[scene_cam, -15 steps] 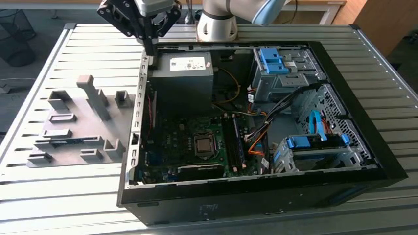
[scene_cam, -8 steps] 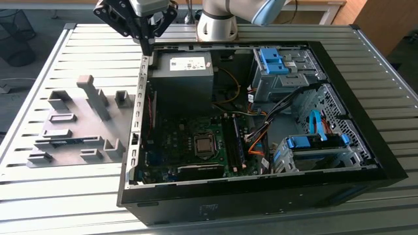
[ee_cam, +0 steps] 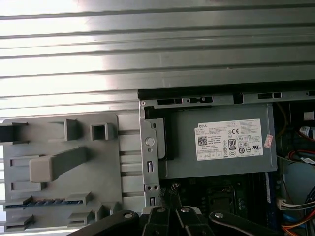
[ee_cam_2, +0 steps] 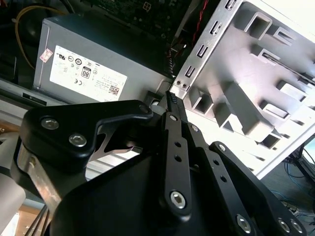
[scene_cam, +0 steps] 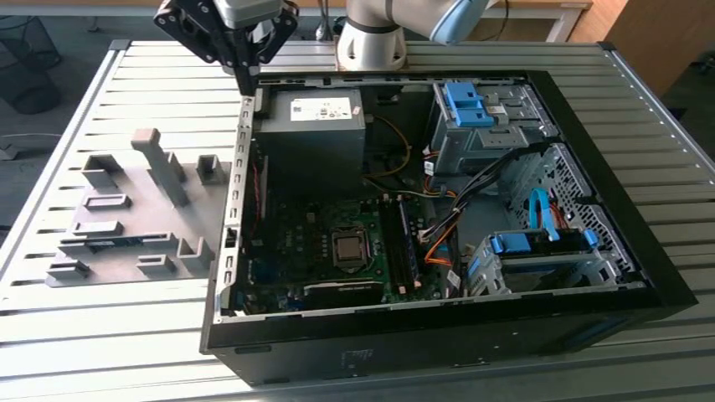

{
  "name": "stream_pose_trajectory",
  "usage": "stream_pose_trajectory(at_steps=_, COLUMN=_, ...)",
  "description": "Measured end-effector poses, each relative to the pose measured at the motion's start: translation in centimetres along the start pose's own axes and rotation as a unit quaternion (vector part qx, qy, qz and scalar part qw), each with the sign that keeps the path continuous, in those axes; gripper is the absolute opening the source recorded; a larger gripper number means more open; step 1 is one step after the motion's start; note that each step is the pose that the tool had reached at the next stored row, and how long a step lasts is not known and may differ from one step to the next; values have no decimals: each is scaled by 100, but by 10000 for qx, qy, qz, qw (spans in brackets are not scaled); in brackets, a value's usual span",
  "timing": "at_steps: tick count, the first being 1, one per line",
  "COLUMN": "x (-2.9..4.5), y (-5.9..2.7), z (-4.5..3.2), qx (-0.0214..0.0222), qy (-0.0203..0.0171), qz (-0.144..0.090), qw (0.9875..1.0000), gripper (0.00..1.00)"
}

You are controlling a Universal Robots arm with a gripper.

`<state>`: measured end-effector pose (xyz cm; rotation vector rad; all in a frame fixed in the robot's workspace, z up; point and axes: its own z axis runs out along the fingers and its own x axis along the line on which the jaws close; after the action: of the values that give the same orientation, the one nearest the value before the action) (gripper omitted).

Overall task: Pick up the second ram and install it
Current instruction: 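Reach for the second ram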

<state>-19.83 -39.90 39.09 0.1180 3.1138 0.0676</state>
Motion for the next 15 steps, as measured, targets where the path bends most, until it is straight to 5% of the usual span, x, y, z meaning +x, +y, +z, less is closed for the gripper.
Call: stream_pose_trajectory(at_steps=15, x=91, y=-7, z=2, qx=0, qy=1, qz=0, qw=10000, gripper=11)
